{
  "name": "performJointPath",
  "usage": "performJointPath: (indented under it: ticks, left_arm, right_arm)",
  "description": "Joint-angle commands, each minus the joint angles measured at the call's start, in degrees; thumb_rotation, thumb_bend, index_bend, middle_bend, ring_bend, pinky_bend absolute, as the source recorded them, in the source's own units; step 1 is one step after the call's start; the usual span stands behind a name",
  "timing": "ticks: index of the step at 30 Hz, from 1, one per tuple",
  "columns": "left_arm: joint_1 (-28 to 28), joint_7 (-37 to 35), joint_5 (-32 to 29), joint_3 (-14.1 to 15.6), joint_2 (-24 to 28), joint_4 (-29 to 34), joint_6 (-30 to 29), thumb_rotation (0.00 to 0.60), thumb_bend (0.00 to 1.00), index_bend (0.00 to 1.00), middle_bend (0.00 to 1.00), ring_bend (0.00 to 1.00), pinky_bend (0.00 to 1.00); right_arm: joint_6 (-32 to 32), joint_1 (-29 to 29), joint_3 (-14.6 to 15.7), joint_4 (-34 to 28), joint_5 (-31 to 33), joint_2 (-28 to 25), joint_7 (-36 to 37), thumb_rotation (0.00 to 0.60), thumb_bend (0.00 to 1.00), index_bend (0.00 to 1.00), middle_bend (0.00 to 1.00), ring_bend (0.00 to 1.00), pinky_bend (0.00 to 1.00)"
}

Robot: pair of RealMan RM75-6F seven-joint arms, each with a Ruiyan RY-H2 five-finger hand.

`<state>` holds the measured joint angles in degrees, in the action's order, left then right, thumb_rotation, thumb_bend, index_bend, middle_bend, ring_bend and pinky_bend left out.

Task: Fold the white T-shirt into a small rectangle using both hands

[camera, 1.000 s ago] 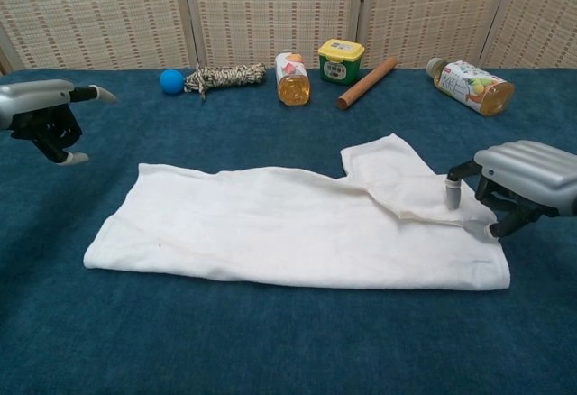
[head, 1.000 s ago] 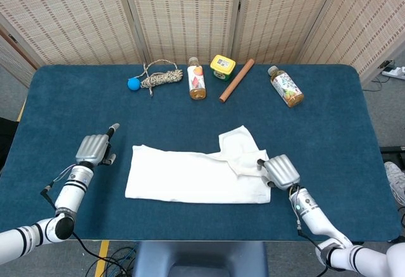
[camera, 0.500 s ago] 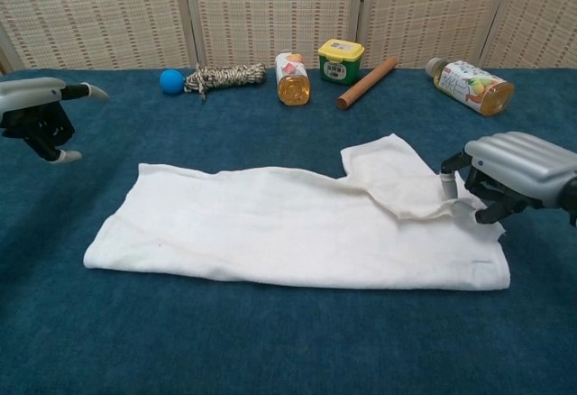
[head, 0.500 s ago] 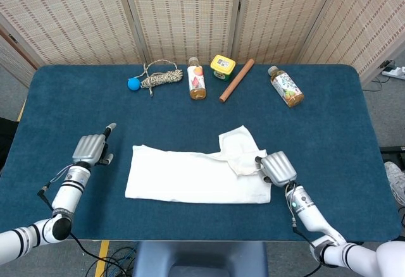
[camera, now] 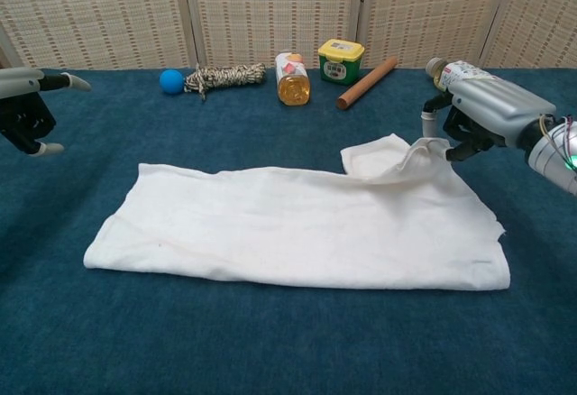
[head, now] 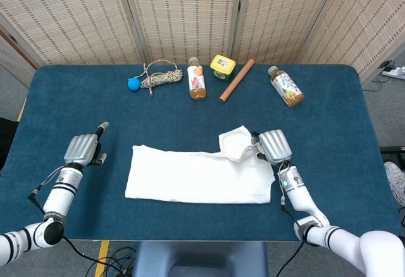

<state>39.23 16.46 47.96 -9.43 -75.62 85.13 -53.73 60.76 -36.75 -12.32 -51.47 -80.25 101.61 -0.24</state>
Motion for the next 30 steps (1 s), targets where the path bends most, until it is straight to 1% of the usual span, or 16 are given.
performJointPath:
  ticks: [1,10,17,19,23,26,30]
  left_arm:
    - [-0.3,-0.1,0.1,0.1,0.2,0.1,-0.1,0.600,0.39,0.00,0.85,0.82,0.93]
    - [-0.7,-0.2,0.0,0.2,0.7,0.2,0.0,0.600,0.39,0.00,0.85,0.82,0.93]
    - [-0.8,0.0,0.1,0.1,1.3,0.9,0.0,0.600,0.39,0.00,0.85,0.82,0.93]
    - [-0.9,0.0,0.1,0.1,1.4,1.1,-0.1,0.600,0.39,0.00,0.85,0.82,0.93]
    - [-0.9,0.0,0.1,0.1,1.6,1.2,0.0,0.600,0.39,0.00,0.85,0.82,0.93]
    - [-1.0,0.1,-0.1,0.1,1.6,1.2,0.0,0.600,0.39,0.00,0.85,0.82,0.93]
    - [-1.0,-0.1,-0.1,0.0,1.8,1.3,0.0,0.600,0.39,0.00,0.85,0.82,0.93]
  right_arm:
    - [-1.6,-2.1,-1.3,3.7,1.2,2.1,1.2,0.600,0.50,0.57,0.95,1.00,1.00]
    - [-5.4,-5.9,-3.3,13.0,3.9,6.8,3.2,0.600,0.50,0.57,0.95,1.00,1.00]
    - [-8.0,-8.0,-3.7,17.7,4.9,9.0,4.2,0.600,0.50,0.57,0.95,1.00,1.00]
    - [-8.8,-8.7,-3.9,18.7,5.3,9.4,4.3,0.600,0.50,0.53,0.95,1.00,1.00]
    - [-10.4,-9.9,-4.5,19.8,6.2,9.6,4.1,0.600,0.48,0.36,0.95,1.00,1.00]
    - [-10.9,-10.5,-4.9,19.7,6.7,9.4,4.0,0.600,0.46,0.31,0.95,1.00,1.00]
    - [-12.1,-10.9,-5.4,18.5,7.6,8.4,4.0,0.600,0.42,0.30,0.95,1.00,1.00]
